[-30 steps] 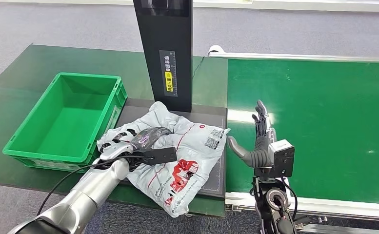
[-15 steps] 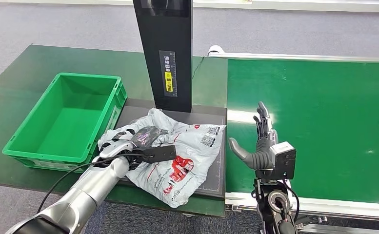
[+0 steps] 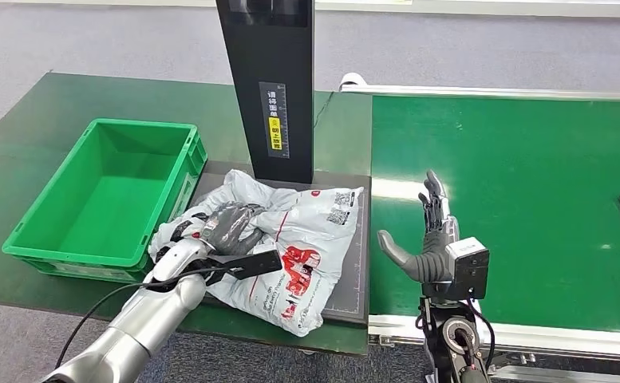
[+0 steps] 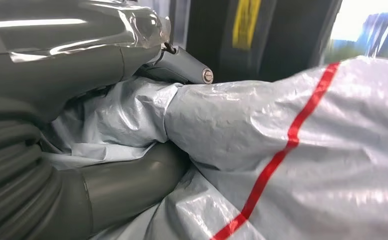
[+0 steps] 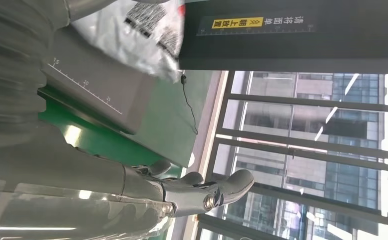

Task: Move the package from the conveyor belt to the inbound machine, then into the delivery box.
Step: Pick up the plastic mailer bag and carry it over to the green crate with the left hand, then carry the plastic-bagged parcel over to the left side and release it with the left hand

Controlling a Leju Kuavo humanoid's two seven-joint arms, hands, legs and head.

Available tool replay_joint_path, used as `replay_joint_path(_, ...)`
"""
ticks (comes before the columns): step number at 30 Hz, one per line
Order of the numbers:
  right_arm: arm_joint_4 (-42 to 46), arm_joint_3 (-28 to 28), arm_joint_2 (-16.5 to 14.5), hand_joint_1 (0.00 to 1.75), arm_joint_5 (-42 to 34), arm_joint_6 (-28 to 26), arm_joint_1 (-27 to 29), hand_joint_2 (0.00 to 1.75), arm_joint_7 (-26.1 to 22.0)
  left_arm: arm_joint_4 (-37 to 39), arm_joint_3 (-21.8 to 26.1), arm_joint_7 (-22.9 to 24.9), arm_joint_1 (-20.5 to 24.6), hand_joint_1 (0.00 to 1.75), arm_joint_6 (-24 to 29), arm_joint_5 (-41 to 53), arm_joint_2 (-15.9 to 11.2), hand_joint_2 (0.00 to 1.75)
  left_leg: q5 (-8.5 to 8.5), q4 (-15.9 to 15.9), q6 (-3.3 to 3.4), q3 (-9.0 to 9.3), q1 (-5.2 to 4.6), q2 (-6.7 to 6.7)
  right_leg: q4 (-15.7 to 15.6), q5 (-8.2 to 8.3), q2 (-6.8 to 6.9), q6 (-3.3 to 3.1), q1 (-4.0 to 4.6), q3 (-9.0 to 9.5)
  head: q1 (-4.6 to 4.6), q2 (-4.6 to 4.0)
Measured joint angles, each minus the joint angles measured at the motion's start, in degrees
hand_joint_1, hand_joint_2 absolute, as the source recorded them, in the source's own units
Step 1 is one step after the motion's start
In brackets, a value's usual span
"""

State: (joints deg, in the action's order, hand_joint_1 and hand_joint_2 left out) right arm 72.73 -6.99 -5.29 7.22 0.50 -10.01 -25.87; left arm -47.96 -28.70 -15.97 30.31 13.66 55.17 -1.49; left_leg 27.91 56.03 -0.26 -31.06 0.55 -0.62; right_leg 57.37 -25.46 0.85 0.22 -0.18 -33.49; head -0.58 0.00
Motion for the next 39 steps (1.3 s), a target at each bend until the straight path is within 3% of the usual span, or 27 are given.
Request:
replay_joint_path(11, -0.02, -0.05, 0.48, 0.0, 0.25, 0.02, -0.04, 1.75, -0.24, -12.76, -0.54, -0.99, -5.73, 1.75, 12.7, 6.85, -2.2, 1.75, 0.0, 0.0, 0.0, -0.31, 0.0, 0.01, 0.0, 0.0, 0.0, 0.0, 0.0, -0.3, 0.0, 0.0)
replay_joint_path(21, -0.38, -0.19, 0.68, 0.0, 0.03, 0.02, -0.44, 1.75, -0.71, -19.11, 0.29, 4.87, -7.13, 1.75, 20.32, 17.18, -3.6, 1.75, 0.0, 0.0, 0.0, -0.35, 0.0, 0.02, 0.0, 0.0, 0.0, 0.0, 0.01, -0.33, 0.0, 0.0)
replay_joint_path(39, -0.87, -0.16, 0.68, 0.0, 0.19, -0.17, -0.86, 1.75, -0.88, -24.87, 14.15, 10.45, -1.59, 1.75, 23.77, 21.66, -7.44, 1.75, -0.02, 0.0, -0.02, -0.35, 0.0, 0.0, 0.02, 0.0, -0.01, 0.0, 0.02, -0.37, 0.01, 0.0)
